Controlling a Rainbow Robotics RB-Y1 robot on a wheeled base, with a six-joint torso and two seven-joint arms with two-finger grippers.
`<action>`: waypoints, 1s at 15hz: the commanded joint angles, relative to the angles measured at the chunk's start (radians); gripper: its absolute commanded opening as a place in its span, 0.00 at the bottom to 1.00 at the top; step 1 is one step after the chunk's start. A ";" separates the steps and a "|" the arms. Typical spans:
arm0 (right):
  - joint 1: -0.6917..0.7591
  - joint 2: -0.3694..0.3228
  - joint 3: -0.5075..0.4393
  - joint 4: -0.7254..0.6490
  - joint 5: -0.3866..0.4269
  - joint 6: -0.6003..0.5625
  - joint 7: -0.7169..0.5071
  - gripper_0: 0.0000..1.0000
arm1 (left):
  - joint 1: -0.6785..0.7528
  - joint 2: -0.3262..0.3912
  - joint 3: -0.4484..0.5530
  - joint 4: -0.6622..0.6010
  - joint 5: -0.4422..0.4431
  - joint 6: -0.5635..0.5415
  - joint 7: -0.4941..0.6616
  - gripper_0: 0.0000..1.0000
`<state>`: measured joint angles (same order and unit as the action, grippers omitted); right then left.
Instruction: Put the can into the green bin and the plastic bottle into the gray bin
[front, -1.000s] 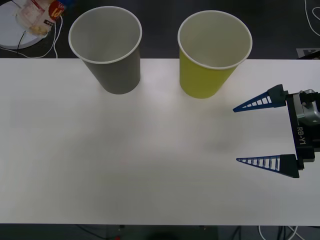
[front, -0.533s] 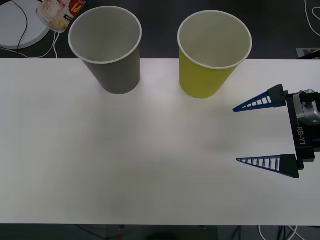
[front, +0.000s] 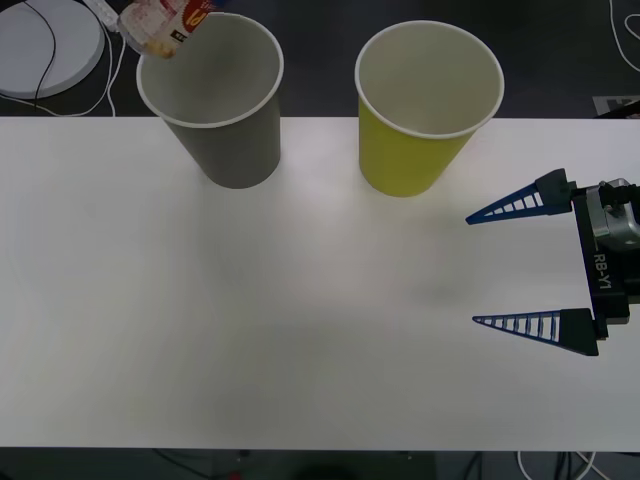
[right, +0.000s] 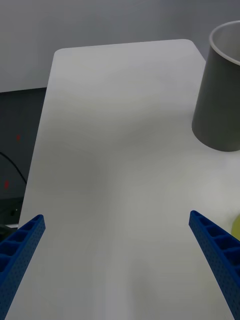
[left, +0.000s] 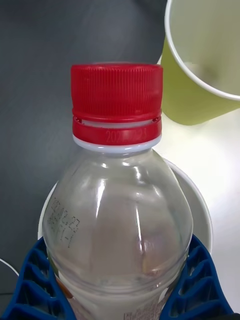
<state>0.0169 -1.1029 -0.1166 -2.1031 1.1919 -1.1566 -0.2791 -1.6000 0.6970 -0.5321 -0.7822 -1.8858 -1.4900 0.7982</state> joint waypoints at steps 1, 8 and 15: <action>0.000 0.000 0.000 0.000 0.000 0.000 0.000 1.00 | 0.000 -0.013 0.000 0.003 -0.007 0.008 0.004 0.00; 0.000 0.000 0.000 0.000 0.000 0.000 0.000 1.00 | 0.000 -0.024 0.000 0.003 -0.013 0.010 0.003 1.00; 0.000 0.000 0.000 0.000 0.000 0.000 0.000 1.00 | 0.002 -0.027 0.000 0.003 0.001 0.010 0.001 1.00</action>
<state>0.0169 -1.1029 -0.1166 -2.1031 1.1919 -1.1566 -0.2791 -1.5990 0.6704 -0.5323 -0.7792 -1.8874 -1.4810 0.7996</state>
